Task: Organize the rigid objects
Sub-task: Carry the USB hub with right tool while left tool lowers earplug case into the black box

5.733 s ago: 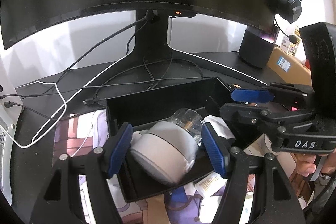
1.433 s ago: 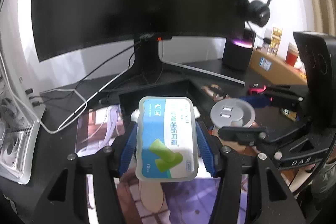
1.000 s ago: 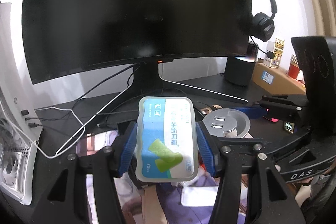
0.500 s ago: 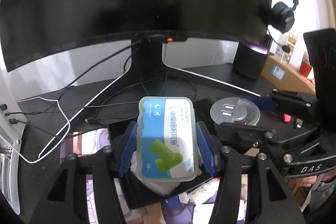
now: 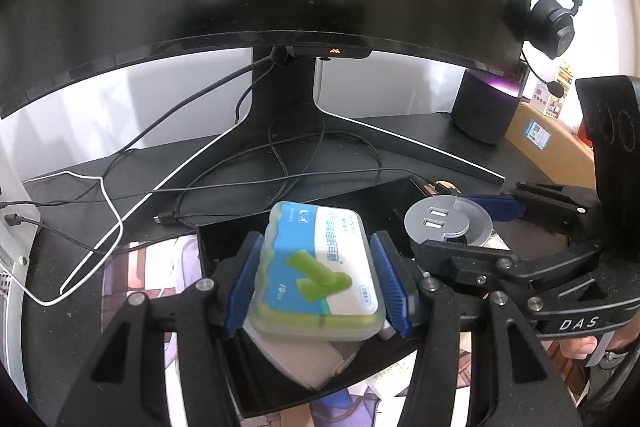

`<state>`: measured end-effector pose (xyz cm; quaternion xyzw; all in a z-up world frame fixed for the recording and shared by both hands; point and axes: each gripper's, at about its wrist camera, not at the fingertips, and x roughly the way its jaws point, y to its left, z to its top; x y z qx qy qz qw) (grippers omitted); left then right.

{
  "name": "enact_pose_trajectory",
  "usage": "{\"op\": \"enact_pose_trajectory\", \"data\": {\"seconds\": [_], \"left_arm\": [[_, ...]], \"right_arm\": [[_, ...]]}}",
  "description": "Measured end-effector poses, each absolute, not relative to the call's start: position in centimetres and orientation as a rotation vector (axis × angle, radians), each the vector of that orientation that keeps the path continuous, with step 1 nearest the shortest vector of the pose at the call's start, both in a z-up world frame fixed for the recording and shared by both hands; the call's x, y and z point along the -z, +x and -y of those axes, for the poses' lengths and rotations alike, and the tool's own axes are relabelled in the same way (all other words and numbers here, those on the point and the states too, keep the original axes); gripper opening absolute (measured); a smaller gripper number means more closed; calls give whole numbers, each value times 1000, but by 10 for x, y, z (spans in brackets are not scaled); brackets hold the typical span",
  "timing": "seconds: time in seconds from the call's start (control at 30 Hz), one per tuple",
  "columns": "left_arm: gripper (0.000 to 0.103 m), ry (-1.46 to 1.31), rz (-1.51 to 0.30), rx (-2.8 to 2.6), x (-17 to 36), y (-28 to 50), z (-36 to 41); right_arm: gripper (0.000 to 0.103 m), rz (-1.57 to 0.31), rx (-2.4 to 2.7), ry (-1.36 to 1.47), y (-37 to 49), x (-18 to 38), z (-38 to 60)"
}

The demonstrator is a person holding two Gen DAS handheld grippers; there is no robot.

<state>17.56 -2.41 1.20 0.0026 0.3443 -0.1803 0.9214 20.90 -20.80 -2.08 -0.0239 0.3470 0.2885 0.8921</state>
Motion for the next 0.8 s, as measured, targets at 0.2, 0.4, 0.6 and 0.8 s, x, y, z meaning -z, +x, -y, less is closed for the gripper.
{"op": "enact_pose_trajectory", "data": {"seconds": [0.2,0.4,0.6,0.8], "left_arm": [[55,0,-711,372,-11,177,23],[55,0,-708,375,-11,176,23],[54,-35,-700,373,-2,177,18],[54,-8,-671,348,4,176,18]], "right_arm": [[58,-717,-593,-55,209,21,206],[58,-717,-595,-50,210,21,204],[58,-712,-606,-47,210,26,198],[58,-653,-603,-29,209,34,197]]}}
